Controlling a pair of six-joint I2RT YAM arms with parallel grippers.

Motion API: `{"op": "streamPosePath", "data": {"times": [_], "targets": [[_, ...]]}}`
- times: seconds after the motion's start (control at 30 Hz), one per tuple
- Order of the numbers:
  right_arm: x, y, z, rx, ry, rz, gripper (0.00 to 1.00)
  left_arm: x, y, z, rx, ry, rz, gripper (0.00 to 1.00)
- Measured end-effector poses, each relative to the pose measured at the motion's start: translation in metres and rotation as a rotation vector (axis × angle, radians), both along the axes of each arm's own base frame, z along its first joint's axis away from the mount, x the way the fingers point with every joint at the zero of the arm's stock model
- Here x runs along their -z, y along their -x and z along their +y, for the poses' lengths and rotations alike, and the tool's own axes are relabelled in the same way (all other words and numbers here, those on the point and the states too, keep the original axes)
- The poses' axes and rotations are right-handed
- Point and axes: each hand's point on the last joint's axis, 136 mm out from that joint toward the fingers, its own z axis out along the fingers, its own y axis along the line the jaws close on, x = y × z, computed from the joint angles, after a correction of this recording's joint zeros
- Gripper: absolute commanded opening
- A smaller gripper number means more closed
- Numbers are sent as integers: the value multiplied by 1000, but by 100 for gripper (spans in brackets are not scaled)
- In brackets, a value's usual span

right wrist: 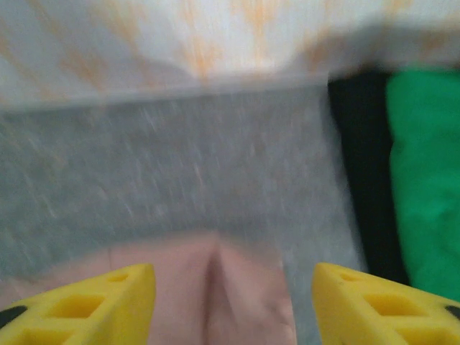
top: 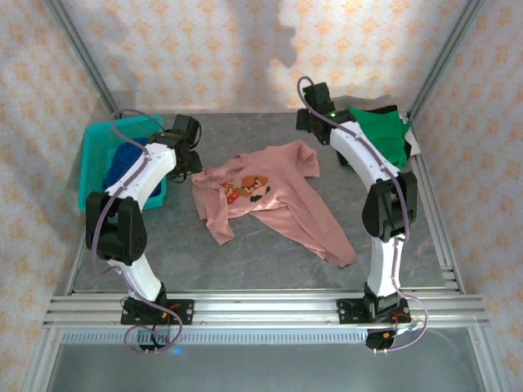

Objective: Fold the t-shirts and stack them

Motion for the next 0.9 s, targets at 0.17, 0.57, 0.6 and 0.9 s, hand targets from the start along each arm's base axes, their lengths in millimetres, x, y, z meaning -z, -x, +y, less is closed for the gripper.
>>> {"op": "streamPosePath", "data": {"times": [0.17,0.57,0.6,0.9], "targets": [[31,97,1,-70,-26,125,69,-36,18,-20,70,6,-88,80],[154,314,43,-277,-76,332,69,98,122,-97,304,8,212,75],[165,317,34,-249,-41,354,69,106,125,-97,299,6,231,70],[185,299,16,-136,137,363,35,97,114,-106,271,49,160,0]]}}
